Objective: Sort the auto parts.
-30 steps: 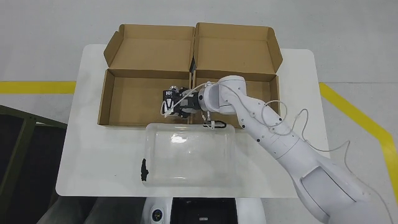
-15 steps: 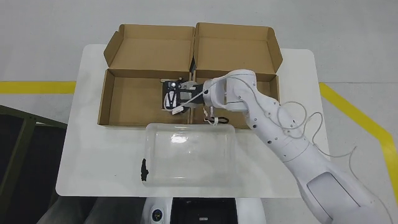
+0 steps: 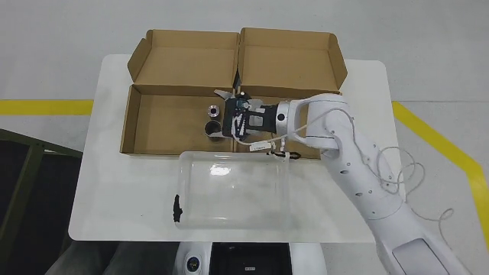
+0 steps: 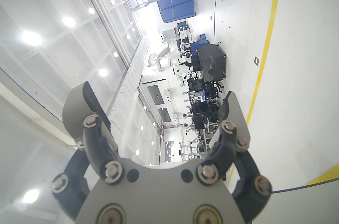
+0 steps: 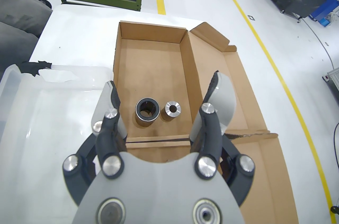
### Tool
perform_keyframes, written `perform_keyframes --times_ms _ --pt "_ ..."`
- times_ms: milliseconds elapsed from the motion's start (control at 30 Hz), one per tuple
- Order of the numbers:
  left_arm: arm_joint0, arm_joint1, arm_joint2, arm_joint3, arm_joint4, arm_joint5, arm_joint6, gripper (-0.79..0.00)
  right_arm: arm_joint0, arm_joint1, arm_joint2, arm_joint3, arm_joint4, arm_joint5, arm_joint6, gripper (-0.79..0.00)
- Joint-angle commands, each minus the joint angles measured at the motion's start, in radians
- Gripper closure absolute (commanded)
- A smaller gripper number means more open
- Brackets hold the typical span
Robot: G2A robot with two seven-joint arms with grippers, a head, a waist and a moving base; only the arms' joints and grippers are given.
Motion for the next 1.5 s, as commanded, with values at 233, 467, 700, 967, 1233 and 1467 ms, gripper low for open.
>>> perform_keyframes --times_ms 233,467,700,967,1233,1467 --pt "0.000 0.000 0.000 0.000 0.000 0.000 0.000 -0.785 -0.169 0.049 0.174 -0.153 -0.004 -0.025 0.015 -0.616" --pt "0.000 0.000 0.000 0.000 0.000 0.000 0.000 -0.785 -0.309 0.077 0.278 -0.233 -0.050 -0.032 -0.058 -0.637" --pt "0.000 0.000 0.000 0.000 0.000 0.000 0.000 -0.785 -0.429 0.100 0.399 -0.291 -0.085 -0.012 -0.177 -0.653" --pt "0.000 0.000 0.000 0.000 0.000 0.000 0.000 -0.785 -0.554 0.116 0.499 -0.313 -0.106 0.043 -0.301 -0.674" --pt "0.000 0.000 0.000 0.000 0.000 0.000 0.000 -0.785 -0.648 0.132 0.607 -0.330 -0.124 0.076 -0.381 -0.711" --pt "0.000 0.000 0.000 0.000 0.000 0.000 0.000 -0.785 -0.709 0.145 0.707 -0.327 -0.125 0.092 -0.418 -0.751"
